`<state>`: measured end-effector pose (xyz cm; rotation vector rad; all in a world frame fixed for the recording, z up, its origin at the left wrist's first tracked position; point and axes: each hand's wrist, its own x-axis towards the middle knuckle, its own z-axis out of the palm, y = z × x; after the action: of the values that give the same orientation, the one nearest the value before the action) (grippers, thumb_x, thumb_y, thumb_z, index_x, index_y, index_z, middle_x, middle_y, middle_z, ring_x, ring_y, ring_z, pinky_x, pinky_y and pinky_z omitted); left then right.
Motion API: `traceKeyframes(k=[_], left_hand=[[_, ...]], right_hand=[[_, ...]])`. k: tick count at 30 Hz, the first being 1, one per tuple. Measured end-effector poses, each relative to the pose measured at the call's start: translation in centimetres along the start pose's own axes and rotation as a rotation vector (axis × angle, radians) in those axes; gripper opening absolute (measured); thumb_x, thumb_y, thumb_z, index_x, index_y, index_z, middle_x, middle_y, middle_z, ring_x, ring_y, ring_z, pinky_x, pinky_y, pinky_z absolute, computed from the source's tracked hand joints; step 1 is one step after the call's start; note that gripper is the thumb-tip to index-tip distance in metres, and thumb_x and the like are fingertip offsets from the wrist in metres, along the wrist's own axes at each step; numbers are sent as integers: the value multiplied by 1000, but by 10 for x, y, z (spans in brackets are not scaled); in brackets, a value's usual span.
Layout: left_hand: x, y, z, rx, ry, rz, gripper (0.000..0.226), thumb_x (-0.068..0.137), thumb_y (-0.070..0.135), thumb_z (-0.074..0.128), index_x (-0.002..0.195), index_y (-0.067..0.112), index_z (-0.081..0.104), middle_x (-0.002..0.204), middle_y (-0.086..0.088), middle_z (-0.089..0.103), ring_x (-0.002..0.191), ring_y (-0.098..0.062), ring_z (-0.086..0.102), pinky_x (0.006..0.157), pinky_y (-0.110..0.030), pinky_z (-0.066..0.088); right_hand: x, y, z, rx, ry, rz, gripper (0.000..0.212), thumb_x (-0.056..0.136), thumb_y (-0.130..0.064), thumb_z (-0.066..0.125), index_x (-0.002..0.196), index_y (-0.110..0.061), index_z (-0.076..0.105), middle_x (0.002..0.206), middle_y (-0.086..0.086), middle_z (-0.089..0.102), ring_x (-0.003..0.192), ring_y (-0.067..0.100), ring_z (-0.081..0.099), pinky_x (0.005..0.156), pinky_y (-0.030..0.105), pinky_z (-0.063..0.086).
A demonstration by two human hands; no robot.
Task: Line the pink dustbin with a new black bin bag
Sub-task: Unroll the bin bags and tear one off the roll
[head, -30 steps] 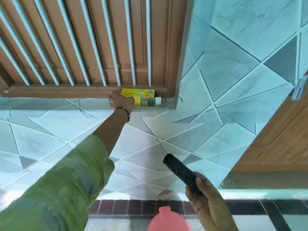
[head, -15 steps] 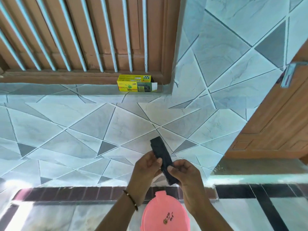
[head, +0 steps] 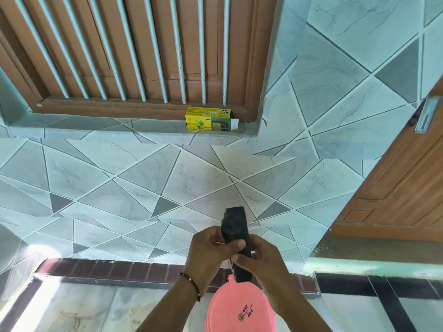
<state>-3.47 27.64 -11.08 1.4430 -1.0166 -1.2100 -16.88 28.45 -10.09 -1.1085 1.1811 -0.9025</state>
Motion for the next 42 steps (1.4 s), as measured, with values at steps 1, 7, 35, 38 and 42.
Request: traceKeyframes(k=[1,7,35,38,42], left_hand=[[-2,1,0,5,3,-7,24,57,17,86,65,10,64,56,1,66,63,-26,63,73,-44,57],[-6,3,-2,-126,11,-8,37,65,14,81,53,13,46,55,-10,50,63,-29,56,72,-48,57],[-7,6,-4,-189,-138,-120,13,84,13,62,93,3,63,88,-13,69,80,-24,64,70,-30,54],[-7,7,-4,-137,-133,-99,6,84,13,63,81,8,62,77,-7,70,71,-19,64,65,-28,54],[-6,12,-8,65,10,68,19,78,16,70,72,3,59,63,-2,62,59,-15,60,57,-27,54]], right_hand=[[-2,-1,0,25,-37,18,25,75,-4,71,95,-18,70,89,15,74,82,33,70,72,39,58],[-4,0,-1,124,-15,60,25,75,3,67,97,-11,67,94,18,73,90,38,67,81,46,55],[-5,13,-13,340,-216,186,25,73,-6,68,98,-4,69,98,18,71,86,27,67,79,34,55],[-4,14,-15,373,-187,207,27,67,-6,69,94,-3,71,96,18,72,83,28,68,80,37,55],[-3,11,-19,346,-154,196,32,66,-8,71,98,-5,70,96,17,73,82,29,70,78,39,57]])
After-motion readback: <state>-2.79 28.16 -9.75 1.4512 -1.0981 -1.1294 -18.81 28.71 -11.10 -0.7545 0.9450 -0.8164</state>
